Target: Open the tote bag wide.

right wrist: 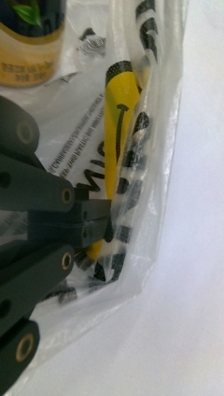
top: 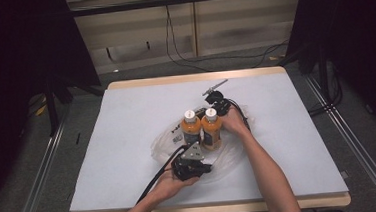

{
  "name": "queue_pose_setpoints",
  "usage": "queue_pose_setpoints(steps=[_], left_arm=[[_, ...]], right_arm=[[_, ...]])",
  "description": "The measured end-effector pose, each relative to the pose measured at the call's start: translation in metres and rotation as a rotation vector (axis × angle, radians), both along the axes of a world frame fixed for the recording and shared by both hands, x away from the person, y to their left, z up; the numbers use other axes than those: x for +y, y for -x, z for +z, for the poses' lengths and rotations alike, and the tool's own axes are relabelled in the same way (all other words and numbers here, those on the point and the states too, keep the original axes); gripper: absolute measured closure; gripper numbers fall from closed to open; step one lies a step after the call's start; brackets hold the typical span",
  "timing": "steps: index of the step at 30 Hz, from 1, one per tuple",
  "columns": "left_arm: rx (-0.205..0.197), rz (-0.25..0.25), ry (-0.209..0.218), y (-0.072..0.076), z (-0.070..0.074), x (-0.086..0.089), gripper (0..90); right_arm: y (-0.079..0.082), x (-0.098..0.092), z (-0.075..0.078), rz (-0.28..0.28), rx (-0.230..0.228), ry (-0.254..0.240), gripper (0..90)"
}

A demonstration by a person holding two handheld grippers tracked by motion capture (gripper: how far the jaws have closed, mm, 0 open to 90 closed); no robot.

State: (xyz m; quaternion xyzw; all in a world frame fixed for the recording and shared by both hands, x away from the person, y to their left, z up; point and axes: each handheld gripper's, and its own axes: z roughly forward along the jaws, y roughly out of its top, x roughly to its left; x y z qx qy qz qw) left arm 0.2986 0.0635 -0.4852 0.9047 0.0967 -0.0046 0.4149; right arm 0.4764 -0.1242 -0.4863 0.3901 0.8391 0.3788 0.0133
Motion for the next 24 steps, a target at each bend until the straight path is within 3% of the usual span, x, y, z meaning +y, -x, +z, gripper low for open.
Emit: queue_pose_setpoints(steps=[5, 15, 21, 22, 24], left_arm=[[0.001, -0.021, -0.021, 0.003, 0.002, 0.004, 90.0], [0.004, -0.043, -0.015, 0.011, 0.002, 0.009, 90.0], [0.002, -0.066, -0.014, 0.017, 0.002, 0.009, 90.0], [0.0, -0.075, -0.042, 0.017, 0.004, 0.009, 90.0], [0.009, -0.077, -0.031, 0.016, 0.004, 0.009, 90.0]], right_arm=[[-0.005, 0.003, -0.002, -0.031, -0.012, -0.016, 90.0], [-0.012, 0.013, 0.002, -0.057, -0.033, 0.053, 90.0], [-0.017, 0.014, 0.001, -0.09, -0.042, 0.045, 90.0], [-0.018, 0.014, 0.0, -0.092, -0.047, 0.047, 90.0], [-0.018, 0.016, 0.001, -0.104, -0.054, 0.061, 90.0]])
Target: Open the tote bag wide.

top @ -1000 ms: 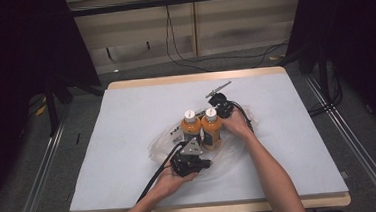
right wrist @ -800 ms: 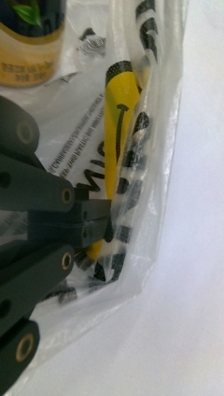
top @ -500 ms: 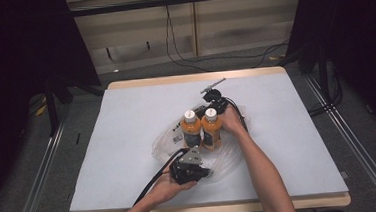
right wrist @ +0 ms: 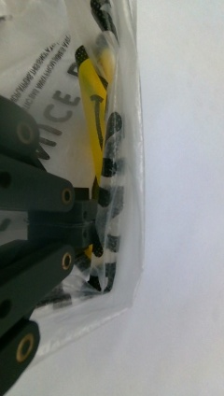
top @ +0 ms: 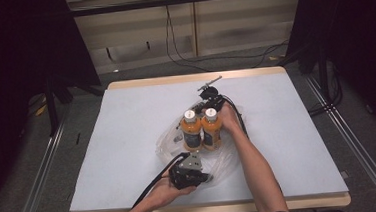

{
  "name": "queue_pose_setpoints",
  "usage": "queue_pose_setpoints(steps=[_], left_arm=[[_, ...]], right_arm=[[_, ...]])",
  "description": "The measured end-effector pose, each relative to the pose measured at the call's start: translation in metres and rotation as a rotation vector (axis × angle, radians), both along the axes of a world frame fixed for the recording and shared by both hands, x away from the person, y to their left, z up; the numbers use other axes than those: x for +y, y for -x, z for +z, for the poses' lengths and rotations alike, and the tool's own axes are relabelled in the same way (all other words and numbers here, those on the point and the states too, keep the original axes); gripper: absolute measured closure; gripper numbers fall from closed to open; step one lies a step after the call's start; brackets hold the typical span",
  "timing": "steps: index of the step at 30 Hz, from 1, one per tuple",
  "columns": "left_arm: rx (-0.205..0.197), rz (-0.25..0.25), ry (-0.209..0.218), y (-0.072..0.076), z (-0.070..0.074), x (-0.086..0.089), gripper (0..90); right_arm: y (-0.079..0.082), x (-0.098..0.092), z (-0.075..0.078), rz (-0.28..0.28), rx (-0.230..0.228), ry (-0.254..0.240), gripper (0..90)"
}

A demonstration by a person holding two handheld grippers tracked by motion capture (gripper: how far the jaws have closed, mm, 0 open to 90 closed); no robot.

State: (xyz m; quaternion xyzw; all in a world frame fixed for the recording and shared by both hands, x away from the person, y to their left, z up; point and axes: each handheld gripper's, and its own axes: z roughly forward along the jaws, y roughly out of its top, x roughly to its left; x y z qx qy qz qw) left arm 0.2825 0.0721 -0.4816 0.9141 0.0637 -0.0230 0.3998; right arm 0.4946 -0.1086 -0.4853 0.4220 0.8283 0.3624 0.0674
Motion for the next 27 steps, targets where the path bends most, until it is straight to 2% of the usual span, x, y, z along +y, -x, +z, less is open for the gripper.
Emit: queue_pose_setpoints(steps=[3, 4, 6, 7, 8, 9, 11, 12, 13, 15, 17, 19, 20, 21, 23, 26, 27], left_arm=[[0.004, 0.008, 0.009, -0.001, -0.001, 0.0, 90.0], [-0.002, 0.018, -0.007, -0.002, 0.001, 0.0, 90.0], [0.006, 0.023, 0.004, -0.004, 0.0, 0.001, 90.0], [0.005, 0.027, -0.004, -0.004, 0.0, 0.001, 90.0], [0.001, 0.029, -0.008, -0.006, 0.001, 0.002, 90.0], [0.006, 0.03, 0.021, -0.007, -0.001, 0.001, 90.0], [0.013, 0.041, 0.009, -0.009, 0.001, 0.003, 90.0], [0.022, 0.048, 0.033, -0.01, 0.001, 0.004, 90.0], [0.014, 0.056, 0.028, -0.011, 0.003, 0.005, 90.0], [0.023, 0.066, 0.067, -0.012, 0.006, 0.006, 90.0], [0.017, 0.083, 0.087, -0.013, 0.011, 0.009, 89.7], [0.016, 0.099, 0.105, -0.015, 0.015, 0.011, 88.5], [0.018, 0.104, 0.11, -0.016, 0.017, 0.013, 88.2], [0.023, 0.113, 0.131, -0.017, 0.018, 0.014, 88.0], [0.022, 0.129, 0.14, -0.02, 0.021, 0.018, 86.0], [0.02, 0.154, 0.168, -0.023, 0.024, 0.023, 83.0], [0.006, 0.16, 0.168, -0.024, 0.025, 0.025, 82.1]], right_arm=[[-0.003, 0.003, 0.001, 0.002, -0.003, 0.018, 90.0], [-0.004, 0.004, 0.002, 0.009, -0.017, 0.036, 90.0], [-0.005, 0.007, 0.003, 0.006, -0.025, 0.06, 90.0], [-0.004, 0.007, 0.003, 0.0, -0.013, 0.06, 90.0], [-0.005, 0.006, 0.003, 0.002, -0.017, 0.048, 90.0], [-0.005, 0.005, 0.002, 0.0, -0.01, 0.037, 90.0], [-0.003, 0.001, 0.002, 0.017, 0.013, 0.005, 90.0], [-0.001, 0.0, 0.002, 0.017, 0.014, 0.006, 90.0], [0.001, -0.002, 0.003, 0.025, 0.013, 0.0, 90.0], [0.005, -0.007, 0.006, 0.023, 0.017, -0.019, 90.0], [0.01, -0.014, 0.01, 0.016, 0.014, -0.044, 90.0], [0.017, -0.019, 0.015, 0.029, 0.006, -0.071, 90.0], [0.02, -0.021, 0.017, 0.033, 0.006, -0.066, 90.0], [0.023, -0.022, 0.019, 0.04, 0.007, -0.075, 90.0], [0.029, -0.027, 0.025, 0.048, -0.002, -0.1, 90.0], [0.037, -0.029, 0.034, 0.051, -0.025, -0.071, 90.0], [0.039, -0.03, 0.037, 0.061, -0.034, -0.076, 90.0]])
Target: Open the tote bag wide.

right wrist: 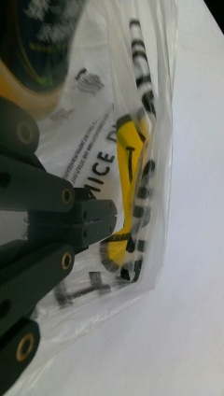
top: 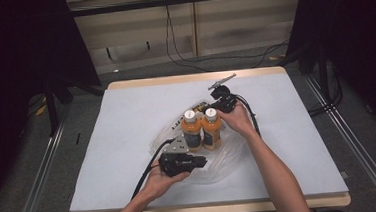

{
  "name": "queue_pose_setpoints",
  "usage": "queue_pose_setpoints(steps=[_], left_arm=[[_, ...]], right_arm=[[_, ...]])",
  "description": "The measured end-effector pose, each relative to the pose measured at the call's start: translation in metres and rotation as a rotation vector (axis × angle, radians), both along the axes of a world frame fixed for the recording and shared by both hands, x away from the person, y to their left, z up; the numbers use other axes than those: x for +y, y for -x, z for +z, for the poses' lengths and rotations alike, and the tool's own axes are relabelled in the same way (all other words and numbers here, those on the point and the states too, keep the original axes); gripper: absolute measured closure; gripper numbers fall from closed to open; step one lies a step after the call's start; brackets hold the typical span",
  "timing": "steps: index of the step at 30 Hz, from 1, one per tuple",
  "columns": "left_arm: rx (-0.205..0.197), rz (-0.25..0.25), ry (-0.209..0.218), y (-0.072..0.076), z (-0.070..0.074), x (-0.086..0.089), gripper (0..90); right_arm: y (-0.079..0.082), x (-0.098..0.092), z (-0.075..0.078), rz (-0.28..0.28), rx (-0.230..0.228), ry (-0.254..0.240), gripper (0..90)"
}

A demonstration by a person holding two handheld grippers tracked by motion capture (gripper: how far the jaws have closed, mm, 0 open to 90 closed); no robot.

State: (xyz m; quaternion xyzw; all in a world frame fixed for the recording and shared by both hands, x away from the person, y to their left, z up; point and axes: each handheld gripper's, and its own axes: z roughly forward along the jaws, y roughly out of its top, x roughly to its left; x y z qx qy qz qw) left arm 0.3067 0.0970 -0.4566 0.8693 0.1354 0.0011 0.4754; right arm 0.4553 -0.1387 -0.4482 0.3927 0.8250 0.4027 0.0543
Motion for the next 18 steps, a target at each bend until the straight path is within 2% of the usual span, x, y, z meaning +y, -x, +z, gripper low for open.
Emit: queue_pose_setpoints(steps=[1, 3, 4, 5, 6, 7, 11, 14, 18], left_arm=[[-0.006, 0.012, 0.015, 0.0, 0.001, 0.002, 80.4], [-0.032, 0.04, 0.017, 0.0, 0.003, 0.004, 75.8], [-0.024, 0.038, 0.019, -0.001, 0.005, 0.006, 74.2], [-0.032, 0.049, 0.019, -0.002, 0.007, 0.007, 72.3], [-0.037, 0.058, 0.034, -0.003, 0.008, 0.009, 69.7], [-0.024, 0.063, 0.051, -0.004, 0.009, 0.011, 67.4], [-0.033, 0.084, 0.051, -0.007, 0.012, 0.018, 58.1], [-0.034, 0.1, 0.067, -0.009, 0.015, 0.023, 49.2], [-0.039, 0.124, 0.059, -0.01, 0.02, 0.03, 38.3]], right_arm=[[0.003, -0.002, 0.003, 0.002, -0.008, 0.001, 90.0], [0.009, -0.007, 0.008, -0.007, -0.026, 0.013, 90.0], [0.011, -0.011, 0.01, -0.011, -0.034, 0.004, 90.0], [0.014, -0.015, 0.011, -0.014, -0.041, -0.001, 90.0], [0.017, -0.018, 0.013, -0.018, -0.05, -0.004, 90.0], [0.021, -0.021, 0.014, -0.018, -0.062, -0.008, 90.0], [0.035, -0.033, 0.02, -0.026, -0.102, -0.027, 90.0], [0.045, -0.04, 0.023, -0.033, -0.115, -0.019, 84.0], [0.059, -0.047, 0.025, -0.018, -0.125, -0.005, 77.9]])
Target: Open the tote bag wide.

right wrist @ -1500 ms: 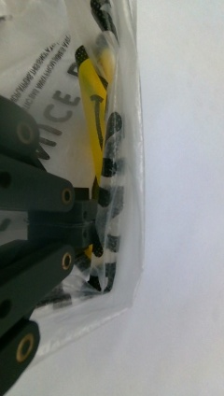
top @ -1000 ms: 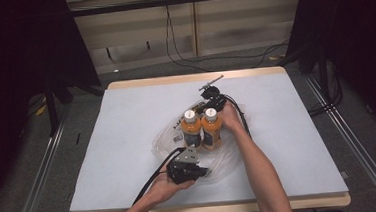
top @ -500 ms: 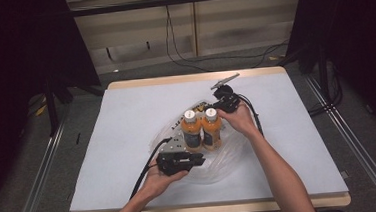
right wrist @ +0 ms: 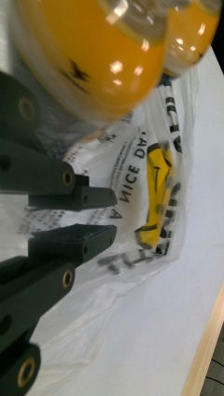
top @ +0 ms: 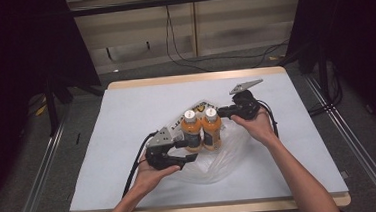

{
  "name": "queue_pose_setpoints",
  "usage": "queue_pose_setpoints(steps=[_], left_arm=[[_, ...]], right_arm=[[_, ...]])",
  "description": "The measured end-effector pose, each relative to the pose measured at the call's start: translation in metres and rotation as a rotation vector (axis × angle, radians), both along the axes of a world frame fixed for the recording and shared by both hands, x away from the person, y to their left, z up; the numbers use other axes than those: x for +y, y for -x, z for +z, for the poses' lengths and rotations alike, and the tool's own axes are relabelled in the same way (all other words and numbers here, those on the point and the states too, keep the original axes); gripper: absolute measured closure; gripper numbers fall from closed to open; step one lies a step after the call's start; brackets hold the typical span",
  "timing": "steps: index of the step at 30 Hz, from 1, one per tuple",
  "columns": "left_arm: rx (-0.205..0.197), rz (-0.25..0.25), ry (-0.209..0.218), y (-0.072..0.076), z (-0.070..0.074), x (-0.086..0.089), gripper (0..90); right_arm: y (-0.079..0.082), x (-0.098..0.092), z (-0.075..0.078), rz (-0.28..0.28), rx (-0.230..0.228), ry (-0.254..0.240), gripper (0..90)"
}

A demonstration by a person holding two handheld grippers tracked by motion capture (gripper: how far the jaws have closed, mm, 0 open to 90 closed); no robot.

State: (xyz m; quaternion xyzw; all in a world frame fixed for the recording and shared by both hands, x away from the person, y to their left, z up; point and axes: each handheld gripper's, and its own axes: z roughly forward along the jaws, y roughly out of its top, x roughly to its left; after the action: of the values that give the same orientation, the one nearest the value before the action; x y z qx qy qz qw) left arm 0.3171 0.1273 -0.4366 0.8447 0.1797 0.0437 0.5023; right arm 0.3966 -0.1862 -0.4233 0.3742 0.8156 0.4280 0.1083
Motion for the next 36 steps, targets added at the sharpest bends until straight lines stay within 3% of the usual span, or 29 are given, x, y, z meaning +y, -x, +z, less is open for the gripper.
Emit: queue_pose_setpoints(steps=[3, 10, 16, 18, 22, 29, 36], left_arm=[[-0.01, 0.009, 0.001, 0.0, 0.003, 0.006, 33.0], [-0.027, 0.066, -0.014, 0.001, 0.01, 0.018, 17.4], [-0.045, 0.122, -0.015, 0.002, 0.014, 0.033, 12.2], [-0.052, 0.138, -0.031, 0.003, 0.016, 0.04, 12.8], [-0.026, 0.173, -0.001, 0.004, 0.018, 0.058, 9.7], [-0.063, 0.254, -0.046, 0.013, 0.015, 0.089, 8.6], [-0.056, 0.306, -0.022, 0.025, 0.013, 0.115, 5.3]], right_arm=[[0.011, -0.007, 0.003, -0.005, -0.02, -0.029, 73.5], [0.036, -0.019, 0.011, -0.023, -0.064, -0.07, 41.8], [0.062, -0.033, 0.014, -0.056, -0.104, -0.108, 25.2], [0.071, -0.039, 0.014, -0.074, -0.112, -0.109, 23.0], [0.089, -0.05, 0.014, -0.096, -0.126, -0.119, 18.8], [0.118, -0.068, 0.011, -0.153, -0.135, -0.14, 16.7], [0.145, -0.084, 0.008, -0.196, -0.136, -0.126, 12.4]])
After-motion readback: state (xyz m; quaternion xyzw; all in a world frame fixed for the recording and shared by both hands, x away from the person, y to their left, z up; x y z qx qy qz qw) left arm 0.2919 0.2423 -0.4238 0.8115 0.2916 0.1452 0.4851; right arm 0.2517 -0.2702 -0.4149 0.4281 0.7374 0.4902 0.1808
